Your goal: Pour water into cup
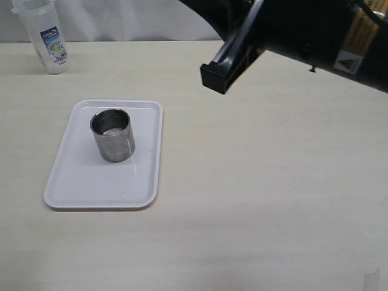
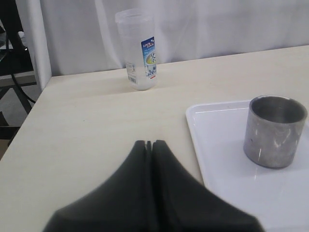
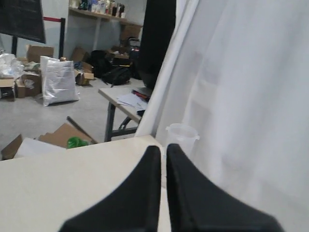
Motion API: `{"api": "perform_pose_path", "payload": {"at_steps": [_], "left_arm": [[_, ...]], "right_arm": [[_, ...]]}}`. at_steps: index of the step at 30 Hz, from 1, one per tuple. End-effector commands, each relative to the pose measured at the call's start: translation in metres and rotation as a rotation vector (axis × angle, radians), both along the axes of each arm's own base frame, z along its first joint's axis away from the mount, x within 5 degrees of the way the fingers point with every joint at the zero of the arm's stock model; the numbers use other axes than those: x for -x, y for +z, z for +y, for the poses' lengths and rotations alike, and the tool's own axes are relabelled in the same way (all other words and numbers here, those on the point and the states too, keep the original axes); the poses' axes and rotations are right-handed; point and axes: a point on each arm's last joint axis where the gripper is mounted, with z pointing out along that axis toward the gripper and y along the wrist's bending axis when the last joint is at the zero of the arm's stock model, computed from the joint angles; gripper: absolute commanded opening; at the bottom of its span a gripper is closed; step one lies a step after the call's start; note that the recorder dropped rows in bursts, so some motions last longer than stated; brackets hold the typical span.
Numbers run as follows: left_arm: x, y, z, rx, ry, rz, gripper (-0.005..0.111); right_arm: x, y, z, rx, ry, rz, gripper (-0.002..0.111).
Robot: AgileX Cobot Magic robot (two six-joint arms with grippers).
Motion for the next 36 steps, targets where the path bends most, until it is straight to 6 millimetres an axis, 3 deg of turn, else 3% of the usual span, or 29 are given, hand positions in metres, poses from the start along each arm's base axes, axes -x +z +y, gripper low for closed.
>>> {"api": "perform_pose_path", "payload": {"at_steps": [1, 11, 19, 26, 36], "left_arm": [[0.0, -0.001, 0.0, 0.001, 0.002, 0.004, 0.0], [0.0, -0.001, 0.0, 0.001, 0.002, 0.004, 0.0], [0.0, -0.001, 0.0, 0.001, 0.002, 0.004, 0.0], [0.0, -0.001, 0.0, 0.001, 0.002, 0.004, 0.0], [0.0, -0.001, 0.0, 0.001, 0.002, 0.004, 0.0]], "right_arm": [[0.021, -0.015, -0.025, 0.005, -0.109, -0.043, 0.004], [0.074, -0.063, -0.07, 0.041, -0.2, -0.062, 0.004], [0.094, -0.086, -0.103, -0.014, -0.389, -0.065, 0.004], [0.115, -0.119, -0.117, 0.015, -0.388, -0.122, 0.004], [0.125, -0.121, -0.125, -0.06, -0.39, -0.029, 0.004]]}}
